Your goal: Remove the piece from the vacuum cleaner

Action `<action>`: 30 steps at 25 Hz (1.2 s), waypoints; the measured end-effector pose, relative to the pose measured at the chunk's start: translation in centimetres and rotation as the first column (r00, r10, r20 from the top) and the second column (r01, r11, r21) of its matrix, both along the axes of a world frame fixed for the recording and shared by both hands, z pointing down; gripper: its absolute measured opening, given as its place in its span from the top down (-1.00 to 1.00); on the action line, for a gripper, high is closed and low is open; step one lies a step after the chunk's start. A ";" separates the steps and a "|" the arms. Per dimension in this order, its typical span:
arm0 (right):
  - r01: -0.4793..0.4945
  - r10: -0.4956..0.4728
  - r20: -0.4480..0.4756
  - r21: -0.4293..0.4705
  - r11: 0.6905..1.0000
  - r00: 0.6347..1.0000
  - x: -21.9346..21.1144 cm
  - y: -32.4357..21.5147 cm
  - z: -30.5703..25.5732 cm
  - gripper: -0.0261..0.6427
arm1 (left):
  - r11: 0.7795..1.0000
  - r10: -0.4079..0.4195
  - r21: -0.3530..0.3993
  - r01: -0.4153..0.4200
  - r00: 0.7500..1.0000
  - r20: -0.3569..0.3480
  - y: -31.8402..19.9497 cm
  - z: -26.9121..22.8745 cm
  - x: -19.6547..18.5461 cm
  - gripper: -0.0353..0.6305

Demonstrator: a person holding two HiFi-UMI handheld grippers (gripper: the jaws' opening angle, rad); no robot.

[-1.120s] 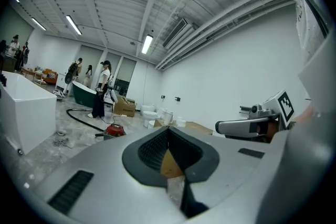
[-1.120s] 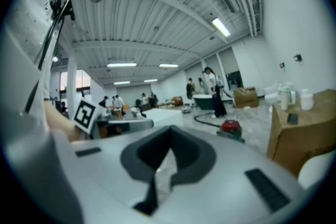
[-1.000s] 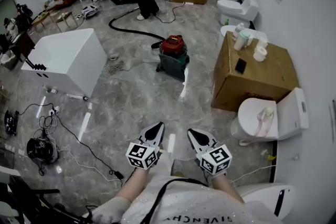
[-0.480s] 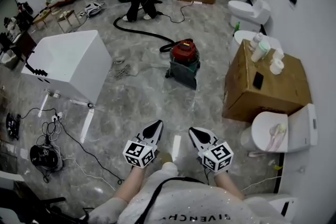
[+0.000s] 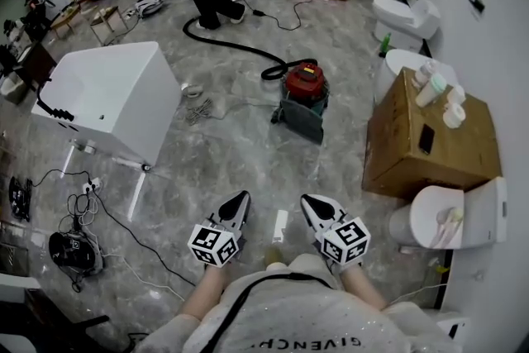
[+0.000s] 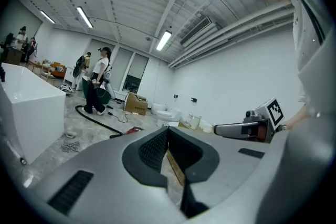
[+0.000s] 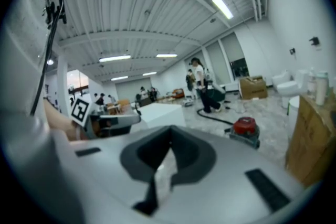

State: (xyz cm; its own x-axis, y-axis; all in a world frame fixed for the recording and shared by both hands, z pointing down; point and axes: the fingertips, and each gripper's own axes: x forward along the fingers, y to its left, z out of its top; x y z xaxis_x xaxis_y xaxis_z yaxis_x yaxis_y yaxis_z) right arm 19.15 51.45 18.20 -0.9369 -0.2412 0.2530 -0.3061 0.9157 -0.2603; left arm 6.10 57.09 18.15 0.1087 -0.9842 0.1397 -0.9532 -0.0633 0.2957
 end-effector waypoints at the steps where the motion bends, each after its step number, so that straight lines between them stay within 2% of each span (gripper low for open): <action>1: -0.001 0.001 0.000 0.004 1.000 1.000 -0.4 -0.3 0.0 0.88 | 1.000 -0.005 -0.001 0.005 1.000 -0.009 -0.2 0.2 -0.4 0.82; 5: -0.028 0.028 -0.008 -0.011 1.000 1.000 -1.2 -2.2 0.8 0.88 | 1.000 0.004 -0.010 -0.004 0.999 -0.035 -2.2 1.3 -0.8 0.82; 10: -0.074 0.074 -0.030 -0.008 0.997 0.997 -2.2 -5.9 2.1 0.88 | 0.998 0.066 -0.016 -0.067 0.997 -0.032 -6.1 1.8 -1.2 0.82; 15: 0.009 -0.008 0.021 -0.026 1.000 1.000 -6.7 -9.4 1.6 0.88 | 0.998 0.052 -0.021 -0.053 0.997 -0.054 -11.0 2.0 -5.0 0.82; 19: 0.083 -0.083 0.015 0.014 0.996 0.996 -10.7 -13.0 0.7 0.88 | 0.997 0.079 -0.016 -0.079 0.996 -0.037 -16.2 1.2 -7.5 0.82; 24: 0.077 -0.077 0.008 -0.010 0.997 0.997 -12.9 -18.5 1.0 0.88 | 0.995 0.100 -0.001 -0.100 0.993 -0.056 -22.3 0.9 -9.0 0.82; 30: 0.059 -0.060 -0.027 -0.050 0.997 0.998 -13.3 -23.8 2.3 0.88 | 0.987 0.153 -0.043 -0.155 0.987 -0.059 -28.1 2.1 -9.1 0.82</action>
